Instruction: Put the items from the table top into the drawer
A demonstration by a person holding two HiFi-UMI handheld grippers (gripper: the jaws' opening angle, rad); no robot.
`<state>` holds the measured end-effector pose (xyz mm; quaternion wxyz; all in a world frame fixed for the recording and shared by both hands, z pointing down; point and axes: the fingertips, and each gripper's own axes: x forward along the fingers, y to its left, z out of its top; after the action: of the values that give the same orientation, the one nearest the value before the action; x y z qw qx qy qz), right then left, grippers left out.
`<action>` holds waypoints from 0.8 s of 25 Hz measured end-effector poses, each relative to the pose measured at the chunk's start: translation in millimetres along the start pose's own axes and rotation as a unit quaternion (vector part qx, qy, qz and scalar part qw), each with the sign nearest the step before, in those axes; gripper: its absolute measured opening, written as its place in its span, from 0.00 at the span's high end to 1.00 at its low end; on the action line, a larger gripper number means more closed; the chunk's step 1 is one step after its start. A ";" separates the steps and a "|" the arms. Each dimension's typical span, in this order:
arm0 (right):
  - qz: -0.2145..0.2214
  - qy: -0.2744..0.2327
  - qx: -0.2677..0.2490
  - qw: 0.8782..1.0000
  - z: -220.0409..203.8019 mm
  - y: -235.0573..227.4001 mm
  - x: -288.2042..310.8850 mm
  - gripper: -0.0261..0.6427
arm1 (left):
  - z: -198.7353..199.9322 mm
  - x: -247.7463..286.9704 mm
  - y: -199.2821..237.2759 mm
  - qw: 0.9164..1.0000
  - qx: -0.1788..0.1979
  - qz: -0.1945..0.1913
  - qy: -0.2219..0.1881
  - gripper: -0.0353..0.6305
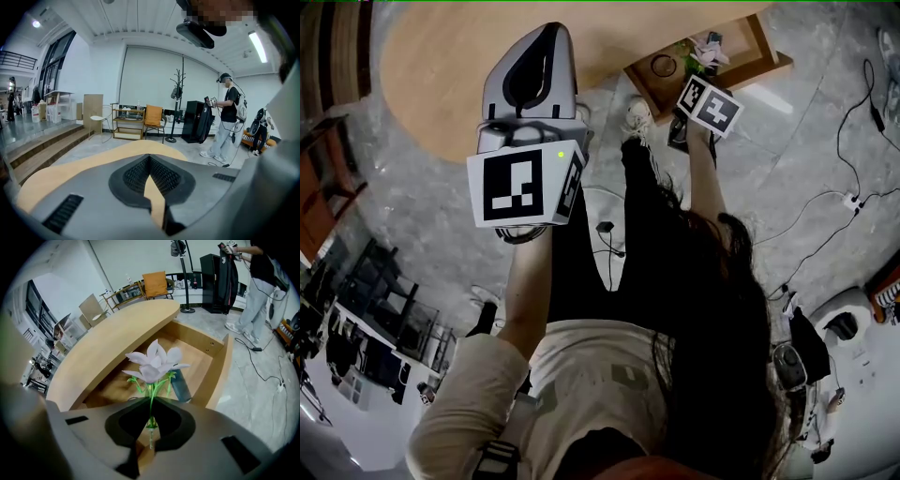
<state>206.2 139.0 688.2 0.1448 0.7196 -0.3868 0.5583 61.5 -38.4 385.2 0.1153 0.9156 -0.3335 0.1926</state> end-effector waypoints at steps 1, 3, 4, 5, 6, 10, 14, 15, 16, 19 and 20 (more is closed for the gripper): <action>-0.004 0.005 -0.006 1.000 -1.3 -0.5 0.4 0.92 | 0.3 -0.8 1.1 1.000 0.000 0.001 -0.001 0.94; -0.016 0.010 -0.020 1.000 -2.7 -2.3 1.4 0.92 | -0.1 -1.9 2.0 1.000 -0.001 0.003 -0.002 0.94; -0.020 0.009 -0.025 0.999 -2.8 -3.1 2.1 0.89 | -0.8 -2.5 1.7 1.000 -0.002 0.004 -0.002 0.94; -0.021 0.007 -0.029 0.999 -2.6 -3.4 3.0 0.82 | -1.8 -2.9 1.2 1.000 -0.002 0.004 -0.001 0.94; -0.020 0.005 -0.032 0.999 -2.4 -3.2 4.1 0.75 | -3.0 -3.2 0.3 1.000 -0.003 0.003 -0.001 0.94; -0.014 0.004 -0.035 0.999 -3.0 -1.7 3.6 0.71 | -4.2 -6.0 -2.4 1.000 -0.004 0.002 -0.002 0.94; -0.014 0.002 -0.029 0.999 -4.8 -0.6 -2.9 0.71 | -2.5 -10.7 -2.6 1.000 -0.006 0.002 -0.005 0.94; -0.014 0.002 -0.030 0.999 -4.4 -0.3 -4.7 0.71 | -1.7 -11.4 -2.2 1.000 -0.009 0.003 -0.007 0.94; -0.016 0.001 -0.031 0.999 -3.4 0.8 -7.8 0.71 | -0.2 -12.5 -1.4 1.000 -0.011 0.005 -0.010 0.94; -0.022 -0.017 -0.036 0.999 9.2 9.8 -30.3 0.71 | 11.7 -19.8 1.5 1.000 -0.019 0.009 -0.021 0.94; -0.024 -0.032 -0.038 0.998 20.1 13.9 -42.3 0.72 | 19.8 -23.6 2.2 0.999 -0.023 0.011 -0.028 0.94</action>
<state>206.8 133.7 639.7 0.1732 0.7402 -0.3949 0.5160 48.9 -33.4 357.4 0.1251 0.9139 -0.3512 0.1604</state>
